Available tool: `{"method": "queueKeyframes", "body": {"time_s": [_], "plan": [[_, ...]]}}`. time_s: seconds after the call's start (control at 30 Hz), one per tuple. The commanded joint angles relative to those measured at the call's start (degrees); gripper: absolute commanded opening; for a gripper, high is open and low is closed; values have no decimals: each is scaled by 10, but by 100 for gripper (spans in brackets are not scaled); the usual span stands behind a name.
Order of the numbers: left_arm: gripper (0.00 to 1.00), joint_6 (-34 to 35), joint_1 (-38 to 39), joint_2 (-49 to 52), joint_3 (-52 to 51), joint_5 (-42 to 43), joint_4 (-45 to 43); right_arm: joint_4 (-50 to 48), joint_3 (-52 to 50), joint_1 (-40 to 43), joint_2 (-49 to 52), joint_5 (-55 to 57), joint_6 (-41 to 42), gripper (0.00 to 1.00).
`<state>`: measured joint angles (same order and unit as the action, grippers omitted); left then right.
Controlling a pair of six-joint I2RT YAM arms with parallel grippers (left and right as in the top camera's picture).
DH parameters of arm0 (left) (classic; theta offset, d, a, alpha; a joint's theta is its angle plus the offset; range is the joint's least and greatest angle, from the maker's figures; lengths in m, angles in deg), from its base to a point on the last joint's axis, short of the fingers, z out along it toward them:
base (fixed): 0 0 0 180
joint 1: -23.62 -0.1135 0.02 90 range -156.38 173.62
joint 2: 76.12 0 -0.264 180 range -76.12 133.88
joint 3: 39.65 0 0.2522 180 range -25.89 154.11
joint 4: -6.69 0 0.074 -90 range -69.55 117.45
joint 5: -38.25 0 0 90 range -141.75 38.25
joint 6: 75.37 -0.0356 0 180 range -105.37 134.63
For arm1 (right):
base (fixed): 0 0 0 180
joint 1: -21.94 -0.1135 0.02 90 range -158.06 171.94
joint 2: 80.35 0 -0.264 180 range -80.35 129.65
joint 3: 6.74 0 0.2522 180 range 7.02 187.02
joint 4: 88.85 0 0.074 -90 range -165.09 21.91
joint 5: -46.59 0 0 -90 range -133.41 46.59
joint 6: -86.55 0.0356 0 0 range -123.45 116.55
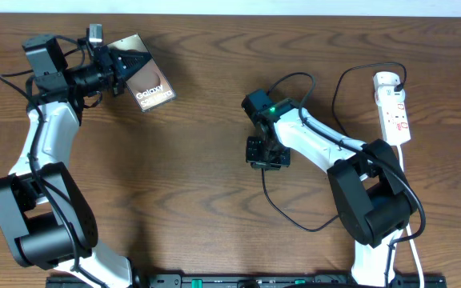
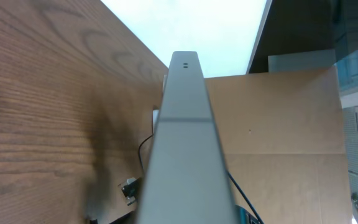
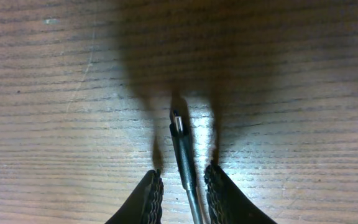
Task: Plug charger to phone and switch on socket
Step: 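Close the right gripper on the black cable's connector end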
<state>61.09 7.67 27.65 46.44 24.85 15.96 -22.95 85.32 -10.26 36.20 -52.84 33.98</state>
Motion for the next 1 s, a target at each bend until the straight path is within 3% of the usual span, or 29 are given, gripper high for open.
{"method": "queueKeyframes", "body": {"time_s": [0.0,0.2,0.43,0.77,0.97], "plan": [[7,-4,2,-5,2,18,-3,-3,-2,-3,7,5,-2,24],[7,-4,2,-5,2,18,-3,-5,-2,-3,7,9,-2,24],[7,-4,2,-5,2,18,-3,-6,-2,-3,7,12,-2,15],[7,-4,2,-5,2,18,-3,-6,-2,-3,7,19,-2,14],[7,-4,2,-5,2,18,-3,-6,-2,-3,7,20,-2,8]]}}
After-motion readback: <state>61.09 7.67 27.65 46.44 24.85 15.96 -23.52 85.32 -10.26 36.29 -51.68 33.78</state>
